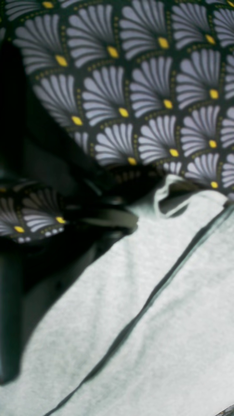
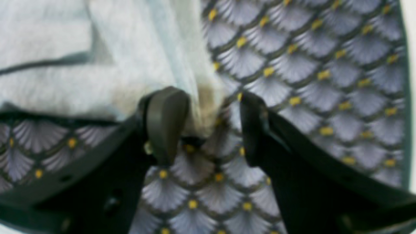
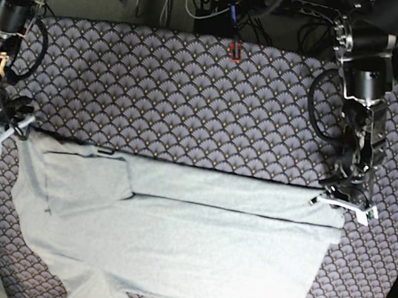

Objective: Fold the T-shirt properly
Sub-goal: 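Lay the folded edge down and drag both grippers back toward the collar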

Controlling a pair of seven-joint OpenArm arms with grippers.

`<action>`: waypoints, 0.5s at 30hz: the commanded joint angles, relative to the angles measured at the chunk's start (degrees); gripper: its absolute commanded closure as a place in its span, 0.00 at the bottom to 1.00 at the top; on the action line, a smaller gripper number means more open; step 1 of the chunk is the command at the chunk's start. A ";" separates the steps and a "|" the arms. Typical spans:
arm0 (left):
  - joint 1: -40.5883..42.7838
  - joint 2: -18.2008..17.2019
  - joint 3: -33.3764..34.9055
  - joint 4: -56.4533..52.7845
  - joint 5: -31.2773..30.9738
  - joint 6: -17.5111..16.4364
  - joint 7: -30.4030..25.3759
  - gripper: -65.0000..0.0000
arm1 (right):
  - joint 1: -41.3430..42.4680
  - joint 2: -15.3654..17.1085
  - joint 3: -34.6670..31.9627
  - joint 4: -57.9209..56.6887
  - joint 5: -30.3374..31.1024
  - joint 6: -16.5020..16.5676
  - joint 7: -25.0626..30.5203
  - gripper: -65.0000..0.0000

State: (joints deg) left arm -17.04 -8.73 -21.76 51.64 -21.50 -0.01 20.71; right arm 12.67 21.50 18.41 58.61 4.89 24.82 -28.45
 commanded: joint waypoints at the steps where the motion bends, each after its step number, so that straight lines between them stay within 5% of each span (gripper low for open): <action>1: -0.94 -0.54 -0.09 0.63 0.18 0.23 0.35 0.99 | 1.27 1.05 0.18 1.04 0.43 0.19 1.15 0.51; 7: 0.11 -0.63 -0.09 0.80 0.27 0.23 0.35 0.99 | 0.30 -0.09 0.09 1.04 0.43 0.28 1.41 0.56; 12: 0.91 -1.77 -0.09 1.15 0.00 0.14 0.61 0.99 | 0.39 -0.09 0.09 1.04 0.43 0.28 1.41 0.96; 15: 1.70 -2.65 -0.09 2.47 0.00 -0.12 3.95 0.99 | 0.30 0.17 0.09 1.30 0.43 0.37 1.24 1.00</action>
State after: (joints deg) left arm -14.90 -10.28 -21.71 53.60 -22.11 -1.28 22.94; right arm 12.16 20.34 18.26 58.96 5.15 24.84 -27.42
